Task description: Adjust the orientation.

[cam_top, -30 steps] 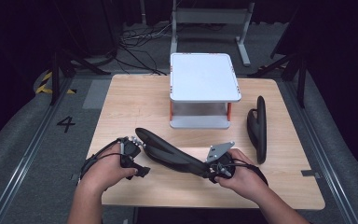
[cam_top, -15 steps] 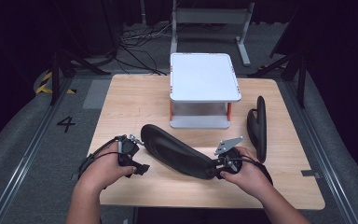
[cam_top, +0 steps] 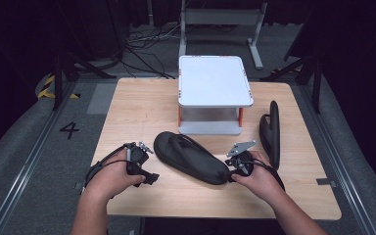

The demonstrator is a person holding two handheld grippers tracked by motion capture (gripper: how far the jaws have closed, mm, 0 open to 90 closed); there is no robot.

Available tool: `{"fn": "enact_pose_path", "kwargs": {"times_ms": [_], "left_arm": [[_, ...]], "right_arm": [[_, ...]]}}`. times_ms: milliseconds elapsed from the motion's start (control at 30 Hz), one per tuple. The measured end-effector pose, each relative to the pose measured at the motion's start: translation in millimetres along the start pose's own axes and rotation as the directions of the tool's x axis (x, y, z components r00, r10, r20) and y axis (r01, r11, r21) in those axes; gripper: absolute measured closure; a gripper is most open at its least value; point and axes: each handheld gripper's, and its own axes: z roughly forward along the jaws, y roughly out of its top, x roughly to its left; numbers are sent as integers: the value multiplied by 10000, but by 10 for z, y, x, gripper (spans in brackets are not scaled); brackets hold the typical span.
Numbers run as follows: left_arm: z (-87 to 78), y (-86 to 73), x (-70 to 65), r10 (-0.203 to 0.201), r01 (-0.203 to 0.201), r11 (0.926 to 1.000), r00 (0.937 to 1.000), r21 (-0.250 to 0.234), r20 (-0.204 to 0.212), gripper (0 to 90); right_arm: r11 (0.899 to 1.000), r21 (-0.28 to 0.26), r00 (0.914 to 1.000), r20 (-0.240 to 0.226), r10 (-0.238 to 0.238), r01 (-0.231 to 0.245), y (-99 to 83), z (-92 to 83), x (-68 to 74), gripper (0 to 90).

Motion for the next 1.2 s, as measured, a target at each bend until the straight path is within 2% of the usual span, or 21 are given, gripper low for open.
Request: {"fn": "enact_pose_path", "kwargs": {"times_ms": [100, 167, 233, 267, 300, 433, 500, 600, 667, 767, 867, 967, 1000, 1033, 1100, 1133, 1200], "left_arm": [[1, -1, 5, -6, 6, 10000, 10000, 20, -29, 239], [4, 1, 7, 5, -5, 10000, 10000, 11, -16, 239], [10, 4, 11, 79, -80, 10000, 10000, -19, -22, 239], [14, 5, 9, 56, -56, 10000, 10000, -6, -16, 239], [17, 6, 9, 66, -66, 10000, 10000, 6, 4, 239], [23, 11, 9, -1, 1, 10000, 10000, -18, 42, 239], [30, 10, 18, -5, 5, 10000, 10000, -14, 54, 240], [45, 5, 36, -142, 142, 9999, 9999, 26, -30, 242], [57, 12, 54, -110, 110, 9999, 9999, -12, -62, 249], [90, 45, 82, -112, 108, 9998, 9997, -160, -231, 273], [136, 79, 101, -197, 192, 9997, 9990, -136, -403, 302], [217, 140, 135, -338, 340, 9994, 9966, 11, -757, 362], [217, 140, 135, -338, 340, 9994, 9966, 11, -757, 410], [259, 179, 154, -457, 468, 9989, 9937, 77, -1023, 443], [275, 199, 162, -453, 473, 9988, 9920, 145, -1179, 525], [287, 220, 171, -488, 517, 9985, 9908, 197, -1261, 525], [318, 261, 189, -636, 664, 9977, 9886, 160, -1366, 593]], "right_arm": [[9999, -120, 9999, 73, -75, 76, 6, 1, -9, 419], [9992, -383, 9999, 82, -80, 83, 10, -8, -10, 399], [9990, -445, 9999, 165, -40, 48, 12, -13, -9, 437], [9998, -183, 9999, 143, 6, -4, 7, -12, -9, 492], [10000, -30, 9999, 110, 39, -38, 0, -2, -8, 496], [9999, -43, 9999, 51, 150, -150, -8, 8, 5, 524], [9991, 149, 9992, -39, 405, -404, -5, -12, 44, 561], [9979, 385, 9986, -5, 526, -525, -13, -35, 169, 543], [9967, 584, 9982, -161, 580, -570, -7, -47, 266, 539], [9939, 858, 9910, -1083, 780, -689, 6, -46, 450, 516], [9958, 821, 9938, -998, 497, -415, 18, -49, 527, 490], [9970, 476, 9895, -1284, 661, -604, 13, -76, 490, 501], [9976, 290, 9914, -1134, 652, -623, 11, -111, 452, 519], [9980, 149, 9934, -957, 631, -620, 11, -136, 426, 532], [9980, -127, 9961, -623, 617, -626, 6, -176, 372, 580], [9980, -127, 9961, -623, 617, -626, 6, -176, 372, 580], [9974, -188, 9973, -268, 690, -695, -14, -179, 318, 619]]}}
